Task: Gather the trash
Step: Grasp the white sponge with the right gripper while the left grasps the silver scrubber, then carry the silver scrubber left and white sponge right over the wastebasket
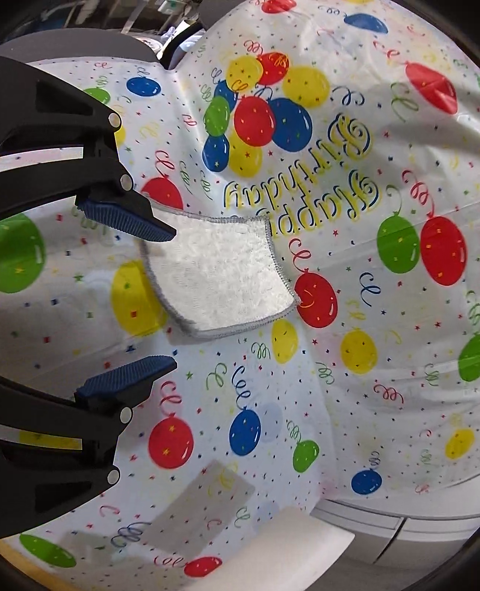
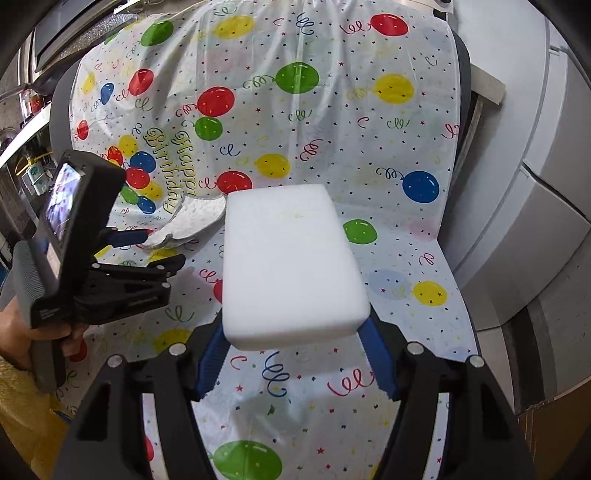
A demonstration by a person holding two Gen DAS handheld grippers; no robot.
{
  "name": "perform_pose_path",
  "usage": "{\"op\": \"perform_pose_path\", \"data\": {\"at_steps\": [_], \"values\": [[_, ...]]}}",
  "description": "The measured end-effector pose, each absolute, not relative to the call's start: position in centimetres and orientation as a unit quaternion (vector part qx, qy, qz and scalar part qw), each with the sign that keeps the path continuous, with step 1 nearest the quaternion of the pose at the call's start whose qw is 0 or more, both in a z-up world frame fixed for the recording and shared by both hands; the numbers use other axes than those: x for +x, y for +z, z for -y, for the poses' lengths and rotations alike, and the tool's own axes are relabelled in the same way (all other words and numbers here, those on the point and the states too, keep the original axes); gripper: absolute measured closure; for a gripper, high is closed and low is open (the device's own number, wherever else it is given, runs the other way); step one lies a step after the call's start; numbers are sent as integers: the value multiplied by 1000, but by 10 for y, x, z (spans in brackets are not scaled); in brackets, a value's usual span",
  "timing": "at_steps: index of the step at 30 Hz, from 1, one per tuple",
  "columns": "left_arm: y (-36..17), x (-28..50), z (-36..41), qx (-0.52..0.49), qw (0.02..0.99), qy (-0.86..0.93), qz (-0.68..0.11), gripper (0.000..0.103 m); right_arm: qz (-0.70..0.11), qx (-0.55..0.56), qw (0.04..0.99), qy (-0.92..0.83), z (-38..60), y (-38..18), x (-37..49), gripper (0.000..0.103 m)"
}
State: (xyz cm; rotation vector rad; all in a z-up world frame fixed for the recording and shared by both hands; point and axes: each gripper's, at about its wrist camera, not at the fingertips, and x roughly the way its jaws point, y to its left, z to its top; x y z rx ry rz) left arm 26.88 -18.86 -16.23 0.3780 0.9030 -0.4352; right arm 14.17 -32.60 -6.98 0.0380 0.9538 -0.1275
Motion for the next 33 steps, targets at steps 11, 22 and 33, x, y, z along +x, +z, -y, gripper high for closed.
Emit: {"op": "perform_pose_path", "data": {"at_steps": [11,22,33], "values": [[-161,281,195,170,864,-207,-426,98,-463,27,883,-69,329,-70,136,38],[-88,185,154,122,881,-231,-395,99,-448,49,891,-59,320,-43,91,38],[-50,79,140,119,880,-261,-378,99,-434,61,897,-56,309,-15,22,38]]}}
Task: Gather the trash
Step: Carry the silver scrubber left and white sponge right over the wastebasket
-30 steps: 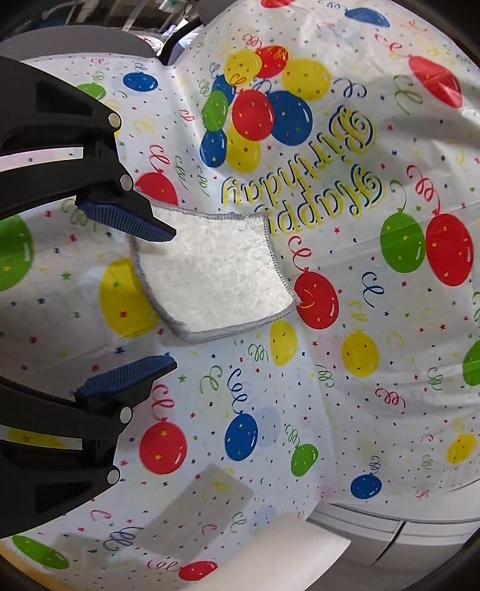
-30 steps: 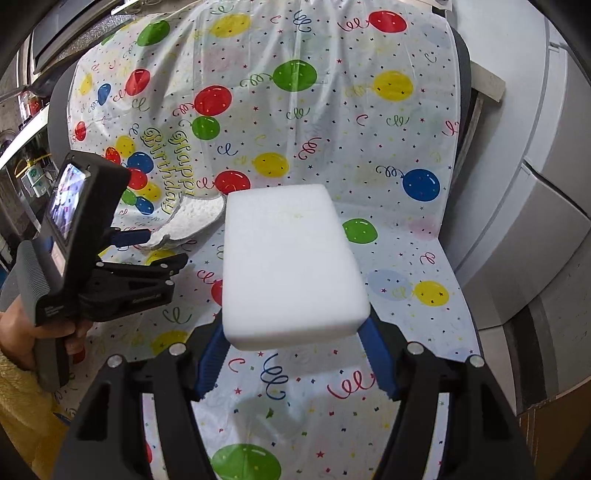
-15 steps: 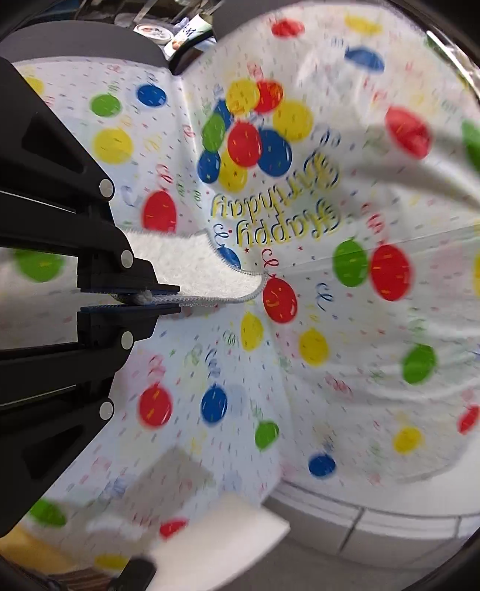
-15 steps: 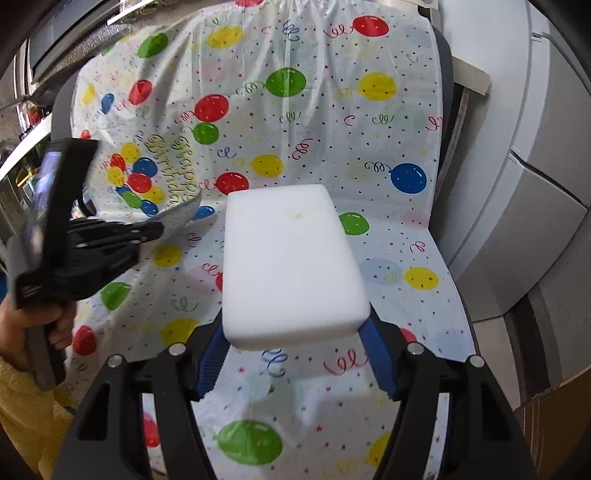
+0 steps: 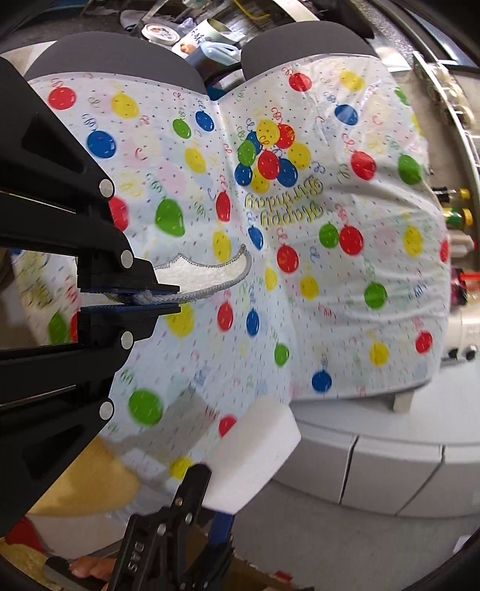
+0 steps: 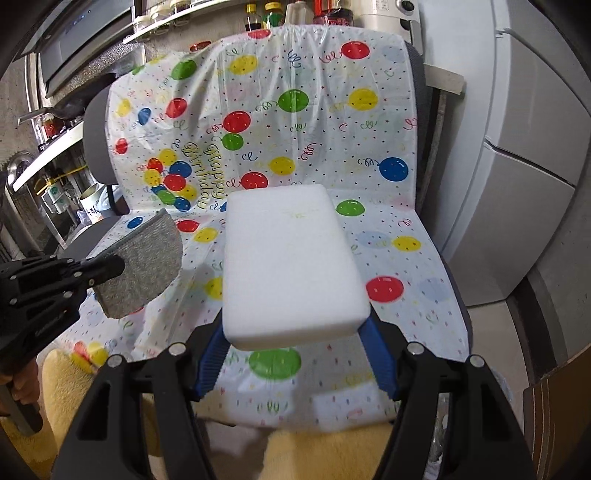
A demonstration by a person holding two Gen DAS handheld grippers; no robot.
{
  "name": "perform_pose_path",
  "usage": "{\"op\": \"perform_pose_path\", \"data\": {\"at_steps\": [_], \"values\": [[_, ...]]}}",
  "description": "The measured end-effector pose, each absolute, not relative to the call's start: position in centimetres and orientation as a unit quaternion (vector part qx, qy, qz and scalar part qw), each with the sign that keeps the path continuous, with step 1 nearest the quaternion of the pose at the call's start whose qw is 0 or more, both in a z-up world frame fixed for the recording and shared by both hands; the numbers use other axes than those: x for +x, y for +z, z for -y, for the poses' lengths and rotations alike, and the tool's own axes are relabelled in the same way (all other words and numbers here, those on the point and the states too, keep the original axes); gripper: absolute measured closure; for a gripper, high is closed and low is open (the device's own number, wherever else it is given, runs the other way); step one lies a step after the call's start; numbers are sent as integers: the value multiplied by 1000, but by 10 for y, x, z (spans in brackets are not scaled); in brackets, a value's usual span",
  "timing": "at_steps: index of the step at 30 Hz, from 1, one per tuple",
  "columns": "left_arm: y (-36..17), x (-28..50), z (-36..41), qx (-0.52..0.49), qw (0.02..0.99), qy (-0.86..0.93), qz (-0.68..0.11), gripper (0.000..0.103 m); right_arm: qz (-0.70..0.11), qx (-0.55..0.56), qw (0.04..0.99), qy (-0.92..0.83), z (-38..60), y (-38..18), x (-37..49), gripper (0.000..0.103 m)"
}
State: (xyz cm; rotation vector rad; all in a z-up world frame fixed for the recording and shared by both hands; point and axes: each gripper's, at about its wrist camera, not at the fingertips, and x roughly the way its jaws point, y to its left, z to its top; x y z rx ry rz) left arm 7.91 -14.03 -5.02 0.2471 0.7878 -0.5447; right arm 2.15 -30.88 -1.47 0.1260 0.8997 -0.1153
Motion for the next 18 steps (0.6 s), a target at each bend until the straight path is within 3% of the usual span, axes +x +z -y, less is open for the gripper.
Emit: {"op": "perform_pose_path", "data": {"at_steps": [18], "values": [[-41,15,205,141,865,-343,-337,99,-420,87,892,-141,355,-9,-64,38]]}}
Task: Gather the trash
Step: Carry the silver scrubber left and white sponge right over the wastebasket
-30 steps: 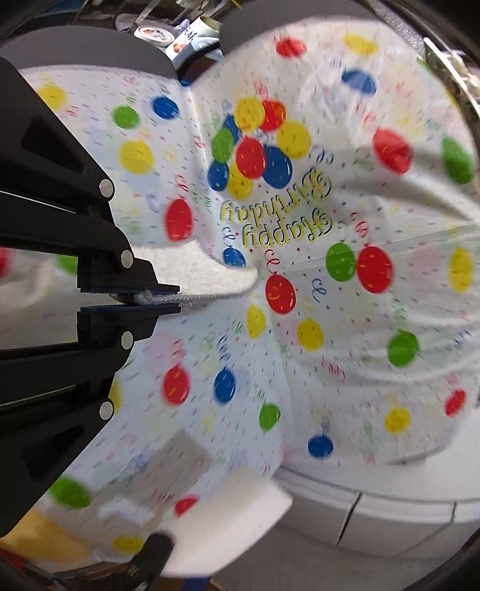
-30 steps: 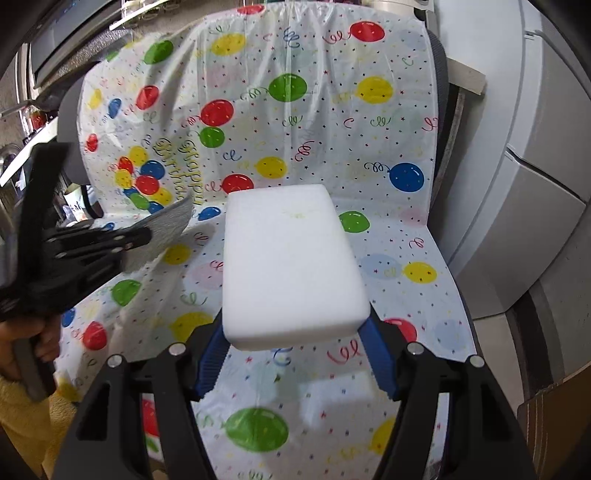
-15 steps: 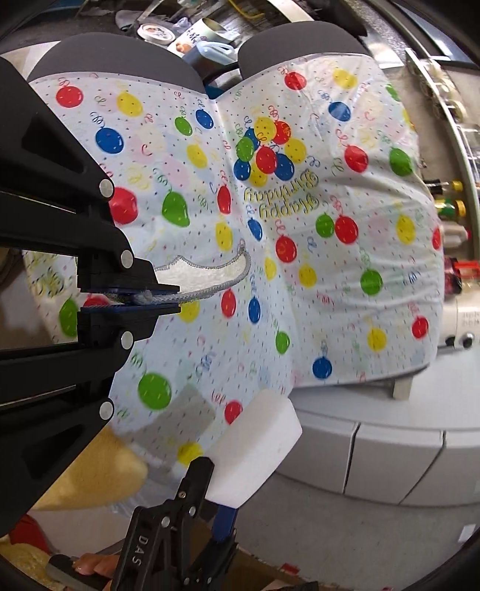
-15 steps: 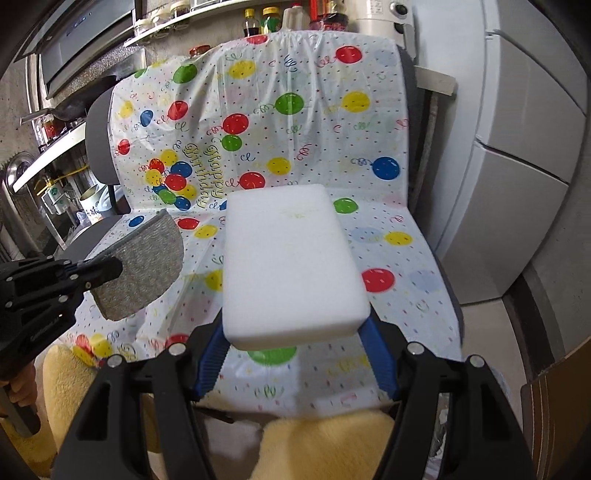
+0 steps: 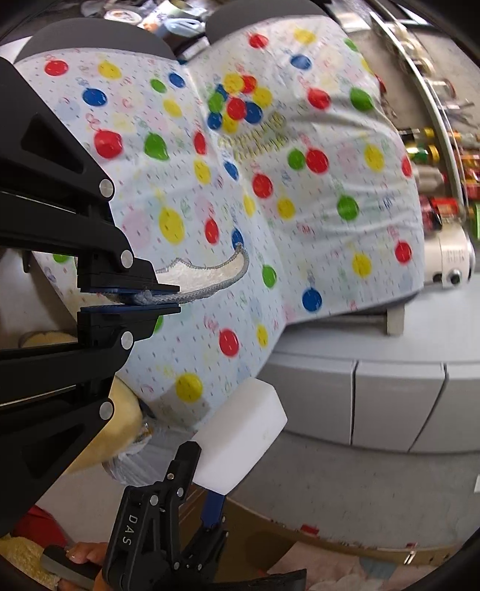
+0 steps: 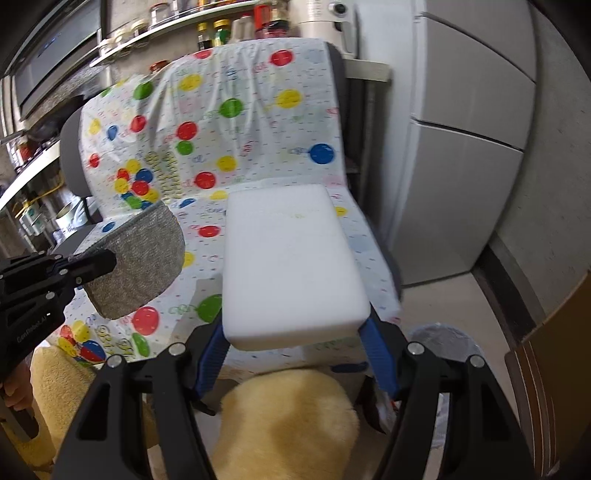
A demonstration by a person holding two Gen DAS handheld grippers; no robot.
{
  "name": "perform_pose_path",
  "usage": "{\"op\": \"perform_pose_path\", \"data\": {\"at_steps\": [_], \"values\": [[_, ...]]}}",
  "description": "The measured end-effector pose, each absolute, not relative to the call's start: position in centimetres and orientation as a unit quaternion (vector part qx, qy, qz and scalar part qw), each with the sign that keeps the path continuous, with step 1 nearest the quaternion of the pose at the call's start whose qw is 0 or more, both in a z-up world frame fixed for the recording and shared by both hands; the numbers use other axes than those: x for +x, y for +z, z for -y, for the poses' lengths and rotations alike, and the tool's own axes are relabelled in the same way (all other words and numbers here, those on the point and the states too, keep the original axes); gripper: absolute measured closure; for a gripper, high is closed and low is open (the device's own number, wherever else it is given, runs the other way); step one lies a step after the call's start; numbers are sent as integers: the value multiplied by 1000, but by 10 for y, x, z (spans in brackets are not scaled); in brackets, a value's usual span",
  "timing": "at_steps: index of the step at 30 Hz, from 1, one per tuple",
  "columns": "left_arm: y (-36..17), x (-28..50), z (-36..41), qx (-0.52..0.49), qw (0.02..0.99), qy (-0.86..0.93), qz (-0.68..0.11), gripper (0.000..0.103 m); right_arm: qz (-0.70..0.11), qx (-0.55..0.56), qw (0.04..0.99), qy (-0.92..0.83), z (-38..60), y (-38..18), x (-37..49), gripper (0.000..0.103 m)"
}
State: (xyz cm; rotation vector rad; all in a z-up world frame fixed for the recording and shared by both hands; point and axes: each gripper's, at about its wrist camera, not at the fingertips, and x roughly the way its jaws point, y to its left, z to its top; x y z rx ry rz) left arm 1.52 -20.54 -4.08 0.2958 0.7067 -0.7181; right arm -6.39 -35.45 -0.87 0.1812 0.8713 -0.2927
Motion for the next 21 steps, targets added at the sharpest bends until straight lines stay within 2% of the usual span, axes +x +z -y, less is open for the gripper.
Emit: {"op": "perform_pose_path", "data": {"at_steps": [21], "values": [[-60,-66,374,197,767,-534,-295,99,-426,149,831,-326,473,-29,-196,38]]}}
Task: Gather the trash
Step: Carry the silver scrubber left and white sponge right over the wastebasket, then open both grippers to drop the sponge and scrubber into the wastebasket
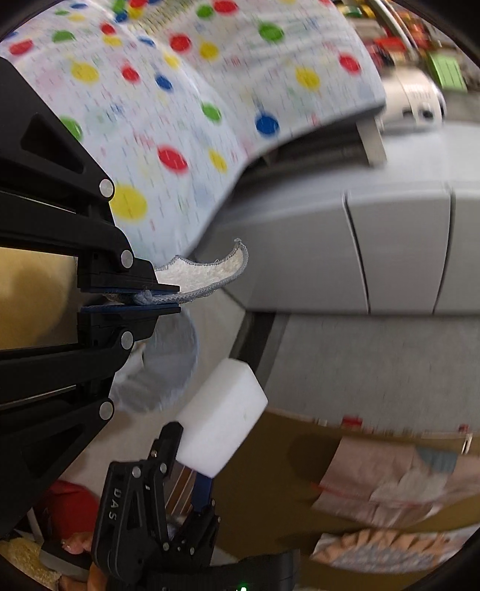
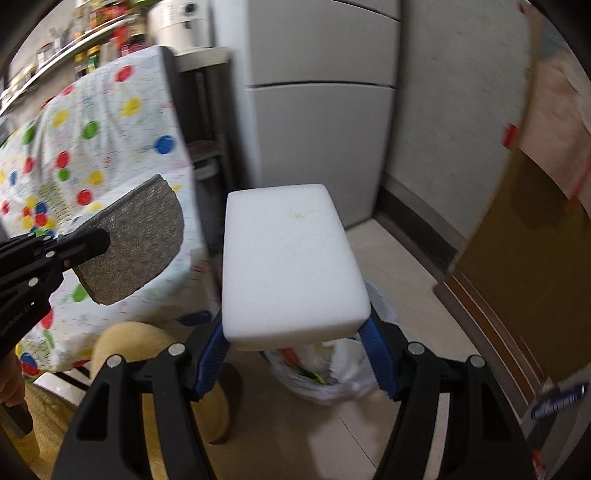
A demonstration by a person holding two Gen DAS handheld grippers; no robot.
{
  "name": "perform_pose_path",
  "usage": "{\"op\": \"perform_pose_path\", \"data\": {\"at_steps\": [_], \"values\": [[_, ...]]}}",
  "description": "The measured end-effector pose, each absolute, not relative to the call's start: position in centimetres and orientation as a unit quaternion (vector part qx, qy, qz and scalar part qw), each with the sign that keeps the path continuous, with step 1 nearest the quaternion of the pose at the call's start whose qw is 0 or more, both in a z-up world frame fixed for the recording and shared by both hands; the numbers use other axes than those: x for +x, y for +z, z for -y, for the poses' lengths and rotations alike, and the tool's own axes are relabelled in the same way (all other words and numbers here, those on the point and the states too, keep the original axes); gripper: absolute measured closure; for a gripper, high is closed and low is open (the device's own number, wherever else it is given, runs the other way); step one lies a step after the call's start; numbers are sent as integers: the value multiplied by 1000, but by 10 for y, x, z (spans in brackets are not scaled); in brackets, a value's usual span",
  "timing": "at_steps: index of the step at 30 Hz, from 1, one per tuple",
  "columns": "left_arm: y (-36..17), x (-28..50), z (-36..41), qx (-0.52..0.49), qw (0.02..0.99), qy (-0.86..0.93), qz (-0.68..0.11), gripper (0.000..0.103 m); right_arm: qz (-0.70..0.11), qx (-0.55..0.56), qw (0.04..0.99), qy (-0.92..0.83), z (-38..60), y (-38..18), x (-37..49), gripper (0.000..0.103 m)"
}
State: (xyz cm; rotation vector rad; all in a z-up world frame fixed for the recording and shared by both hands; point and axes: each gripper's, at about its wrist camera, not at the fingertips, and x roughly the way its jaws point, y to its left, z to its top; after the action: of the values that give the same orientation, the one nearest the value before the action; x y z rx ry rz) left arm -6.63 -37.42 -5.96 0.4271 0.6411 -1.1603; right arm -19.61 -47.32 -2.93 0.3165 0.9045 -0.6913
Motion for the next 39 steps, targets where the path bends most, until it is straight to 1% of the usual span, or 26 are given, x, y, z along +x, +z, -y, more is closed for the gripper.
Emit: {"op": "perform_pose_path", "data": {"at_steps": [5,11,18,26,28,29,30,32,34,35,36,38,39], "values": [[-80,-83,412,209,745,-558,-300,99,-437,165,808,-360,495,-48,-222,37],[-118,-78,441,230,736,-546,-328,99,-471,203,779,-361,518,-97,-233,37],[-149,-63,468,251,734,-522,-355,99,-516,230,749,-347,541,-154,-216,37],[-177,-55,499,261,720,-525,-371,98,-547,245,724,-341,564,-194,-190,34],[-182,-52,505,263,717,-525,-376,97,-548,254,722,-338,572,-202,-186,33],[-185,-50,508,262,714,-526,-380,94,-549,258,719,-339,576,-205,-184,33],[-188,-47,510,260,712,-525,-387,93,-549,262,717,-339,579,-208,-183,32],[-191,-41,514,257,708,-524,-398,93,-549,267,715,-340,584,-212,-183,25],[-193,-39,516,257,709,-519,-402,85,-549,267,717,-335,586,-215,-181,17],[-193,-38,516,256,709,-520,-402,72,-550,265,718,-335,587,-216,-181,16],[-192,-37,515,254,711,-519,-401,54,-550,264,718,-335,588,-216,-181,16],[-189,-37,514,249,717,-518,-395,42,-546,267,720,-336,588,-214,-183,14],[-187,-36,513,246,720,-518,-391,40,-542,268,721,-339,587,-211,-185,14]]}}
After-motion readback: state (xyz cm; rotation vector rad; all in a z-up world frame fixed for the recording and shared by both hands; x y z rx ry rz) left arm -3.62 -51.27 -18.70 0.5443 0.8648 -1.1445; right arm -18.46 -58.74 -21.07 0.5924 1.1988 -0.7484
